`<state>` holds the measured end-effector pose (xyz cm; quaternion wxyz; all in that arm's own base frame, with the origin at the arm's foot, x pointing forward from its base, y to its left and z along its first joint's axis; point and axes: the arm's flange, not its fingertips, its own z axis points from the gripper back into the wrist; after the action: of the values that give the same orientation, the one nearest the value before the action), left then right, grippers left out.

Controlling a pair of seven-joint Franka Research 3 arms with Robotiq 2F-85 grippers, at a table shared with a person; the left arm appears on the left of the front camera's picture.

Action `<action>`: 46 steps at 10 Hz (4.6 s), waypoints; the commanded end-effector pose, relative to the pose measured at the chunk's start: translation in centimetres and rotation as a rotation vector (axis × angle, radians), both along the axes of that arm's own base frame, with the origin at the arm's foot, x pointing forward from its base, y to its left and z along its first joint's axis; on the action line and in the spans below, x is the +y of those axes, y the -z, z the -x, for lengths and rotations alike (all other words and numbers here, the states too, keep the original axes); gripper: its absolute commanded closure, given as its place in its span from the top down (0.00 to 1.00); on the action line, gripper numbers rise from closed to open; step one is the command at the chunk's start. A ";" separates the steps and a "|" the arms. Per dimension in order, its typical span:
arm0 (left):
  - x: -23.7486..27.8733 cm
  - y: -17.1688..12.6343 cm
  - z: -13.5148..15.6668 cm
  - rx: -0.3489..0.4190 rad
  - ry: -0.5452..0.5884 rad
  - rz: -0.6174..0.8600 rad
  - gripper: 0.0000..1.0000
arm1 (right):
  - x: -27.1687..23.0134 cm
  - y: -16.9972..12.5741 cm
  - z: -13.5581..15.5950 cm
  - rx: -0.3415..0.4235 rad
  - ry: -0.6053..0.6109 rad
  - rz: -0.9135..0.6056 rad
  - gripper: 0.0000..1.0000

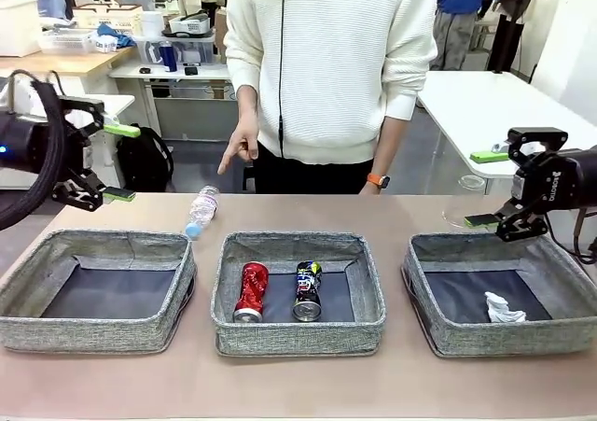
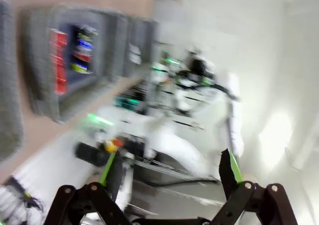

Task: Sort the waste into the appropriate baskets.
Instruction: Pick up the waste item pointed out by the person.

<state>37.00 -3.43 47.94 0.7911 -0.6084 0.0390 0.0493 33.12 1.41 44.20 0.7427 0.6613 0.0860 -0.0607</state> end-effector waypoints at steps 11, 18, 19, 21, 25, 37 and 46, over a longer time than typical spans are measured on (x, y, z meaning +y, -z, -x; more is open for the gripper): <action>-6.1 -1.7 -8.9 -0.351 -0.099 -0.864 1.00 | 0.1 0.1 -0.2 -0.027 0.002 -0.019 1.00; -13.0 8.5 -18.9 -0.294 0.055 -1.135 1.00 | 0.1 0.1 -0.2 -0.027 0.002 -0.019 1.00; -13.0 9.7 -19.4 -0.315 0.011 -1.196 1.00 | 0.1 0.1 -0.2 -0.027 0.002 -0.019 1.00; -13.0 11.7 -20.3 -0.374 0.002 -1.171 1.00 | 0.1 0.1 -0.2 -0.027 0.002 -0.019 1.00; -13.6 15.4 -21.6 -0.426 0.013 -1.202 1.00 | 0.1 0.1 -0.2 -0.027 0.002 -0.019 1.00; -13.7 15.7 -21.4 -0.405 0.006 -1.224 0.12 | 0.1 0.1 -0.2 -0.027 0.002 -0.019 1.00; -8.9 7.2 -19.3 -0.308 -0.139 -1.182 0.00 | 0.1 0.1 -0.2 -0.027 0.002 -0.019 1.00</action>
<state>58.11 -13.88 37.12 0.9874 -0.0621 -0.1455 0.0034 33.17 1.38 44.04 0.7424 0.6618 0.0852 -0.0603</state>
